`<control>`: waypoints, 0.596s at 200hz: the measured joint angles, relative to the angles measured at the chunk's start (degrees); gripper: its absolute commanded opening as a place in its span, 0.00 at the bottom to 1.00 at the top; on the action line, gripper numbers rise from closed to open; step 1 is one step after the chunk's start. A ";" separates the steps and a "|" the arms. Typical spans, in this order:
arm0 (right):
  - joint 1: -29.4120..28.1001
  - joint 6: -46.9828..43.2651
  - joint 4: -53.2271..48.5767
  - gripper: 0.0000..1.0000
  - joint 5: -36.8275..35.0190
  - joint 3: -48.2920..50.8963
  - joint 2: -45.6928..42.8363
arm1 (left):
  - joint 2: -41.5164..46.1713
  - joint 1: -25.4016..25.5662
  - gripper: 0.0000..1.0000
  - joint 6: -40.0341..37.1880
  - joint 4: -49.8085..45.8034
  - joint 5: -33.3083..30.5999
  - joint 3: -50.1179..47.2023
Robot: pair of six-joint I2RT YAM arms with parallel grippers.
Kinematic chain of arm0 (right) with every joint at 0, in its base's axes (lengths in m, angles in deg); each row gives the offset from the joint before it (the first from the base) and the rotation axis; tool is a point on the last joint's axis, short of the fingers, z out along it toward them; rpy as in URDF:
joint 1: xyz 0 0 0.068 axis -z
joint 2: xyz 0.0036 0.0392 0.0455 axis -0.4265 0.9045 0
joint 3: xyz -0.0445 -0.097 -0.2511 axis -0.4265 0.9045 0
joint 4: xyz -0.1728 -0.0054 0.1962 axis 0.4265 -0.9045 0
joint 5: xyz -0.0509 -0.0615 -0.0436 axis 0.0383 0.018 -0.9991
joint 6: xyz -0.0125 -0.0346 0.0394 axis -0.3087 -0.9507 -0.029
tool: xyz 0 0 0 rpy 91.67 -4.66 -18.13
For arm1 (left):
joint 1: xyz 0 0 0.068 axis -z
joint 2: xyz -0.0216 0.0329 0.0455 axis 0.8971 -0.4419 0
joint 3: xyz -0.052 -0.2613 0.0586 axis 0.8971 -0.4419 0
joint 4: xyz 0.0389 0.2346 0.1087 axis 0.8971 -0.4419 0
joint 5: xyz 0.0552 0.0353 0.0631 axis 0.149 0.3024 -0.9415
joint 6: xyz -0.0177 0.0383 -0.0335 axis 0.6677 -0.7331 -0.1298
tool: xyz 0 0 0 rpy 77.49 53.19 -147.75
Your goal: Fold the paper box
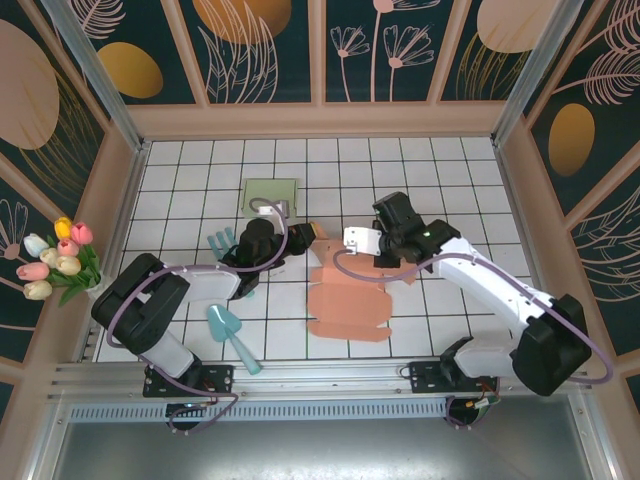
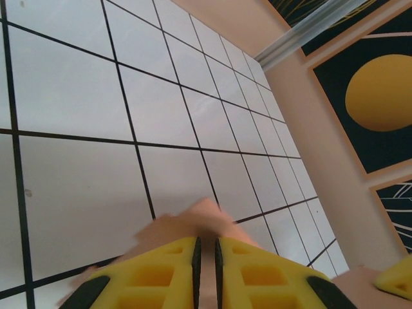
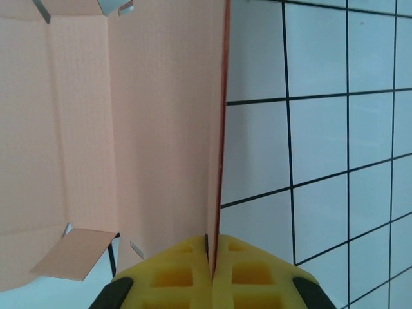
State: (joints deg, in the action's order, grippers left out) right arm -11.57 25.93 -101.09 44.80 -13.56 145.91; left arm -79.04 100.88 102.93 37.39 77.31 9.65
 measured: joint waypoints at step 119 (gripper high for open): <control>-2.93 10.73 -0.63 0.00 -8.76 -10.05 10.91 | -0.39 4.72 0.18 -0.66 -8.11 -4.33 5.51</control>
State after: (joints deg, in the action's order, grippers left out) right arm -14.50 36.67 -101.72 36.04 -23.62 156.81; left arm -79.44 105.60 102.27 29.29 72.98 15.16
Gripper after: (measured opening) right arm 0.050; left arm 0.179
